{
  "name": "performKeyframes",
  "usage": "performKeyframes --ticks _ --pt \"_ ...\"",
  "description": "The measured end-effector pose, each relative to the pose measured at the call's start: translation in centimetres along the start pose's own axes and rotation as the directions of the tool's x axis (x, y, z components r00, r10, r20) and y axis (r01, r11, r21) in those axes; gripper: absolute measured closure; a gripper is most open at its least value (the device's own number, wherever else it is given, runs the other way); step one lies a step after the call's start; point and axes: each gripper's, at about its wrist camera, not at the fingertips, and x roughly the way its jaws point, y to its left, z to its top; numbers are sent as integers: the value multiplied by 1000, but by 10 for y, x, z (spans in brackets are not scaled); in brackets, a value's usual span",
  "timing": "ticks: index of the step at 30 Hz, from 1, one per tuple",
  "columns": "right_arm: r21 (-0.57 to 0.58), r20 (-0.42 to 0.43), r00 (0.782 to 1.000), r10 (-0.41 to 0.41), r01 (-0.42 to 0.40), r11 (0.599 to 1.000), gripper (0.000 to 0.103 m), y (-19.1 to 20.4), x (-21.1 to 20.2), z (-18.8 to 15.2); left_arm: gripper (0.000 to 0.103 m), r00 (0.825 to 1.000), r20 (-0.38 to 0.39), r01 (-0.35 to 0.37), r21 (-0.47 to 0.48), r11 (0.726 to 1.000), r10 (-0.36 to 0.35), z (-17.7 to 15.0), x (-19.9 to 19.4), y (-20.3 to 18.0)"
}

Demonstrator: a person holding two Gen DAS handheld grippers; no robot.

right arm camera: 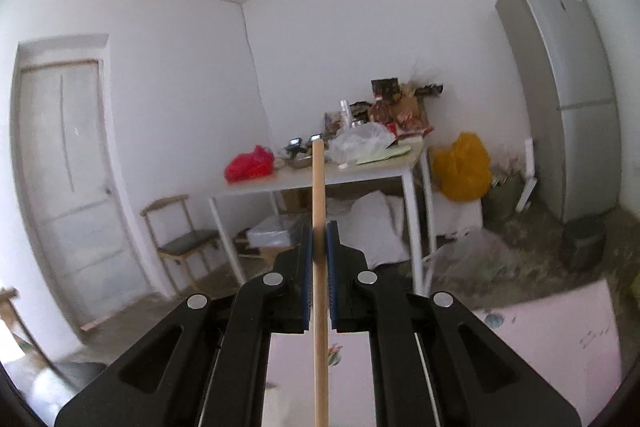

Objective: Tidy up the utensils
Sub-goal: 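Lower the right gripper's chopstick into the green holder and open the right gripper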

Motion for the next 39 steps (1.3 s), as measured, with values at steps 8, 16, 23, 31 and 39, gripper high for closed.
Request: performKeyframes --ticks 8,16,23,31,39 --pt "-79 -71 994 -78 73 994 96 -3 35 -31 28 1000 11 10 -43 999 -9 2 -2 16" --pt "-112 -128 987 -93 79 991 96 -9 42 -47 28 1000 -11 2 -43 999 -3 1 4 16" --pt "-145 -158 982 -106 83 986 85 -11 11 -51 28 1000 -23 -14 -48 999 13 2 6 15" --pt "-120 -91 988 -123 112 987 61 -10 -83 -41 28 997 -65 -53 -29 998 51 -5 9 6" --pt "-41 -260 962 -82 74 996 59 12 -142 -83 28 985 -130 -111 14 994 112 -15 13 -3"
